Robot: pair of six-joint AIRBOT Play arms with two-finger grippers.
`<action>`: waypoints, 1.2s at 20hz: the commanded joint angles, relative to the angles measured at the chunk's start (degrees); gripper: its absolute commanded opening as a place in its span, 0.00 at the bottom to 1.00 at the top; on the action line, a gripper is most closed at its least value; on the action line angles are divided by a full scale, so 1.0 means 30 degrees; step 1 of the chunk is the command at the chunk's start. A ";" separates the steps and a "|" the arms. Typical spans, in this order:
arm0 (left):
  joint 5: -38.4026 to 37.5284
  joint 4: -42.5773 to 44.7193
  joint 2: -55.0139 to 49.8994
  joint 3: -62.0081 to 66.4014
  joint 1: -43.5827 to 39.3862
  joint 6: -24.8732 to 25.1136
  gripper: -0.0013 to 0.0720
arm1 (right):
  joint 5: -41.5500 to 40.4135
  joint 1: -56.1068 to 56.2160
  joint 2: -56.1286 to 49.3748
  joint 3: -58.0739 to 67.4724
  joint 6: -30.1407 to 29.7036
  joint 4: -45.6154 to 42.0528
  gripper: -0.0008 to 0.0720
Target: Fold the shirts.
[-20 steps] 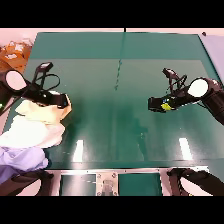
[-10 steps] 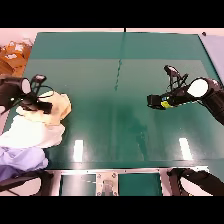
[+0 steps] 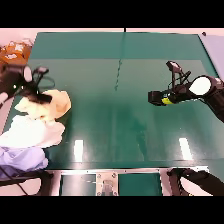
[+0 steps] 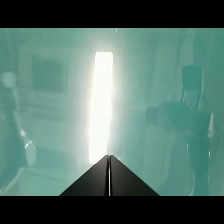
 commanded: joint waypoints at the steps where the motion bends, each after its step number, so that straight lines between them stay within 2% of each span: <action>1: -0.1923 -0.1515 -0.0036 0.5428 -0.2535 -0.0109 0.05 | 0.0248 -0.0729 0.0007 0.0780 -0.0058 -0.0087 0.04; 4: -0.1603 -0.2681 -0.0036 0.8939 -0.6295 -0.0823 0.05 | 0.1013 -0.2084 0.0007 0.1413 -0.0415 -0.0102 0.04; 8: -0.0066 -0.3665 -0.0175 0.9755 -1.0819 -0.2040 0.05 | 0.1727 -0.4014 0.0007 0.1807 -0.0539 -0.0102 0.04; 11: 0.0051 -0.5486 -0.1800 0.9544 -1.2415 -0.2164 0.05 | 0.1982 -0.4787 0.0007 0.1800 -0.0539 -0.0117 0.04; 14: -0.0175 -0.7643 -0.3949 0.8786 -1.2546 -0.2091 0.06 | 0.2266 -0.4838 0.0007 0.1792 -0.0546 -0.0117 0.04; 15: -0.0437 -0.7978 -0.4532 0.8794 -1.2546 -0.2098 0.41 | 0.2280 -0.4838 0.0000 0.1792 -0.0546 -0.0109 0.04; 16: -0.0546 -0.8313 -0.4860 0.8808 -1.2539 -0.2157 0.95 | 0.2280 -0.4838 0.0000 0.1792 -0.0539 -0.0109 0.10; 17: -0.0576 -0.8269 -0.4918 0.8874 -1.2437 -0.2127 0.99 | 0.2288 -0.4845 0.0000 0.1792 -0.0539 -0.0117 0.27; 18: -0.0954 -0.8204 -0.4903 0.9209 -1.2174 -0.2076 0.99 | 0.2288 -0.4845 0.0000 0.1792 -0.0546 -0.0117 0.35; 19: -0.1741 -0.8116 -0.4896 0.9690 -1.1715 -0.2076 0.99 | 0.2288 -0.4845 -0.0007 0.1792 -0.0539 -0.0109 0.38; 24: -0.6040 -0.7927 -0.4721 1.0236 -0.7883 -0.2098 0.99 | 0.2120 -0.5202 -0.0867 0.0976 -0.0539 -0.0058 0.38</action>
